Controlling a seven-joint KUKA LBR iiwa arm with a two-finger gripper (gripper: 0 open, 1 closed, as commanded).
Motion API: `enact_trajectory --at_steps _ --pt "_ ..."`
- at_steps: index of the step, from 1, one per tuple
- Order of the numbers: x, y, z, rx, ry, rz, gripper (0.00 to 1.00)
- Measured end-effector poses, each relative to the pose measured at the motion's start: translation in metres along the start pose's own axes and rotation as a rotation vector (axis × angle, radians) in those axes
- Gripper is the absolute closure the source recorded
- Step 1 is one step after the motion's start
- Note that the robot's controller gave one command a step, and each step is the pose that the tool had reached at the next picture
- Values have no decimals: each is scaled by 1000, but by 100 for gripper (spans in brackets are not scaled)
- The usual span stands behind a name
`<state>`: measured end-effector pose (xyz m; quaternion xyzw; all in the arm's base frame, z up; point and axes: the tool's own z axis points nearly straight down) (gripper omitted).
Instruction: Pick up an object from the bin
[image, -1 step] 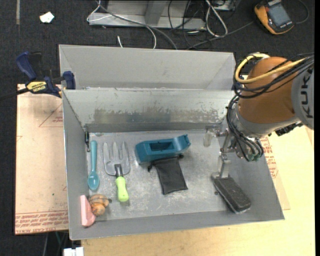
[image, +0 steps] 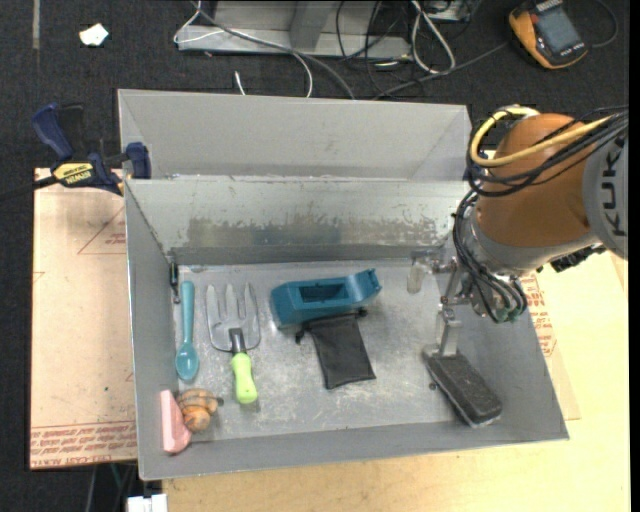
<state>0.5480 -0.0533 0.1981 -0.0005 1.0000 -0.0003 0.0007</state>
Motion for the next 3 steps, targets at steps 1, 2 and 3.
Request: enact_trajectory --at_steps 1,2,3 --pt "-4 44 35 -1 -3 23 0" --pt "23 90 76 0 -5 15 0" --pt "16 95 67 0 -8 -33 0"
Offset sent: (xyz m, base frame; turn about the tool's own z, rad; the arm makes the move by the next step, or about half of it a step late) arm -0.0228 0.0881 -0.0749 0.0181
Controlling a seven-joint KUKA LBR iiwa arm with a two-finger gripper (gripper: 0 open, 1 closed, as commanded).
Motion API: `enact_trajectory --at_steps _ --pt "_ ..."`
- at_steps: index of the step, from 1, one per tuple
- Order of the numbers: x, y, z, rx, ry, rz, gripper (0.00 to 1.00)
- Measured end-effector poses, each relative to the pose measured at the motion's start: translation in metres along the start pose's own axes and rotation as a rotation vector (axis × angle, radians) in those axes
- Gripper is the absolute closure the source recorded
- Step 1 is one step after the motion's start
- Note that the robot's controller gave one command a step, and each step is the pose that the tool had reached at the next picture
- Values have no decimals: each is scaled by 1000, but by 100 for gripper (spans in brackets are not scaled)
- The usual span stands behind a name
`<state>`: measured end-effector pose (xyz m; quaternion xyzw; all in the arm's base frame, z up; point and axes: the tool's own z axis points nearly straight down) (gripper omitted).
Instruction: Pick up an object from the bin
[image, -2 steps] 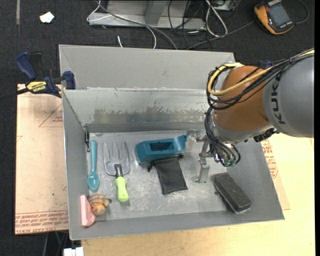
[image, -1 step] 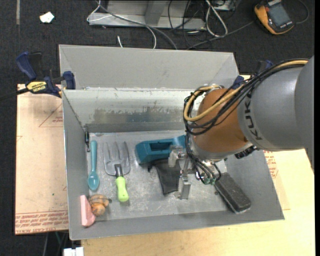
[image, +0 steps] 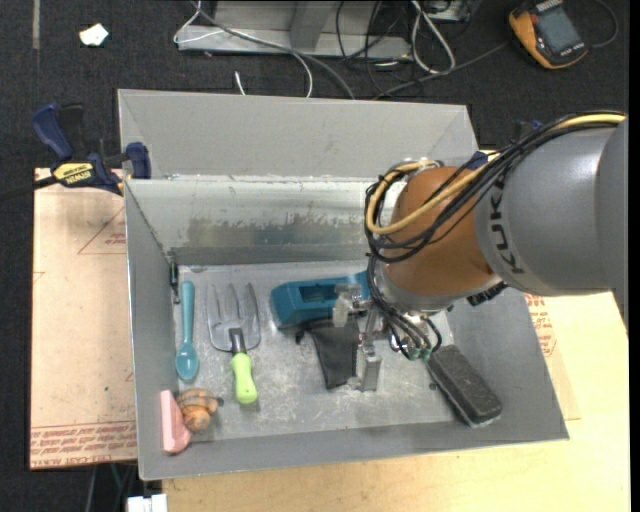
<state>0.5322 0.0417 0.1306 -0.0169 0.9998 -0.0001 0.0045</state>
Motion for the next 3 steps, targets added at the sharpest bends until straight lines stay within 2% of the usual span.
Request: enact_trajectory --at_steps 1,2,3 --pt "-7 -4 29 -1 0 -67 0" --pt "-6 -8 53 2 11 -99 0" --pt "-27 -19 57 1 -9 -111 100"
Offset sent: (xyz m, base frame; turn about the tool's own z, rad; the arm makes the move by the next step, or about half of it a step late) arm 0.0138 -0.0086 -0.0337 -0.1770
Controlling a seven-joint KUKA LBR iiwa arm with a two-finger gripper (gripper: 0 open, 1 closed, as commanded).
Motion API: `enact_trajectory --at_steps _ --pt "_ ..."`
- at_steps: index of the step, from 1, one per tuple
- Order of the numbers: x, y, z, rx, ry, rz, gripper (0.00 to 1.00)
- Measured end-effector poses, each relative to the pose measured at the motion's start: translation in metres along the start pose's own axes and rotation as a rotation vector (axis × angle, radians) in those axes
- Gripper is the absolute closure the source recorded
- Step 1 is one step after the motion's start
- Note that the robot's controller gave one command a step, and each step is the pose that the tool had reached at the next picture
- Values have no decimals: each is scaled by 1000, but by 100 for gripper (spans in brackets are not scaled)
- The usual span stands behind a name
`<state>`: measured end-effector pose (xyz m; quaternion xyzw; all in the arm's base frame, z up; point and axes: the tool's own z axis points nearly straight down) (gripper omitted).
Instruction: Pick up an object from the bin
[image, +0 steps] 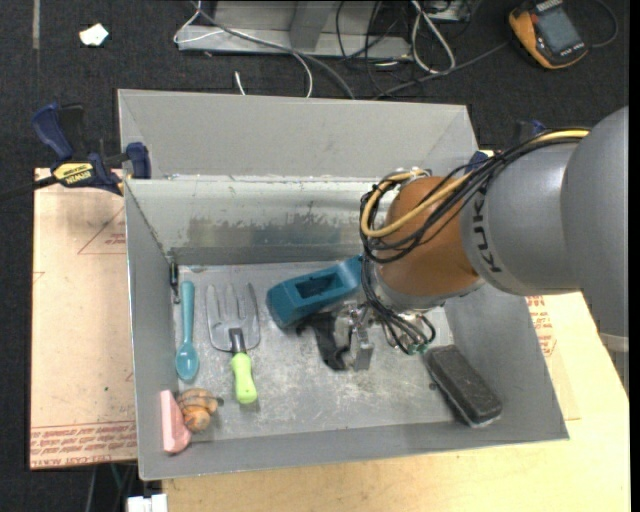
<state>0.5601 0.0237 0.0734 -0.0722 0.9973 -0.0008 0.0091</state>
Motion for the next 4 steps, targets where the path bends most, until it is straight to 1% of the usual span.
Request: enact_trajectory --at_steps 1,2,3,4 --pt "0 0 0 0 0 0 100" --pt "6 0 -41 -3 10 -117 100" --pt "10 -23 -90 -4 8 -49 100" --pt "1 -10 -161 -5 7 -186 100"
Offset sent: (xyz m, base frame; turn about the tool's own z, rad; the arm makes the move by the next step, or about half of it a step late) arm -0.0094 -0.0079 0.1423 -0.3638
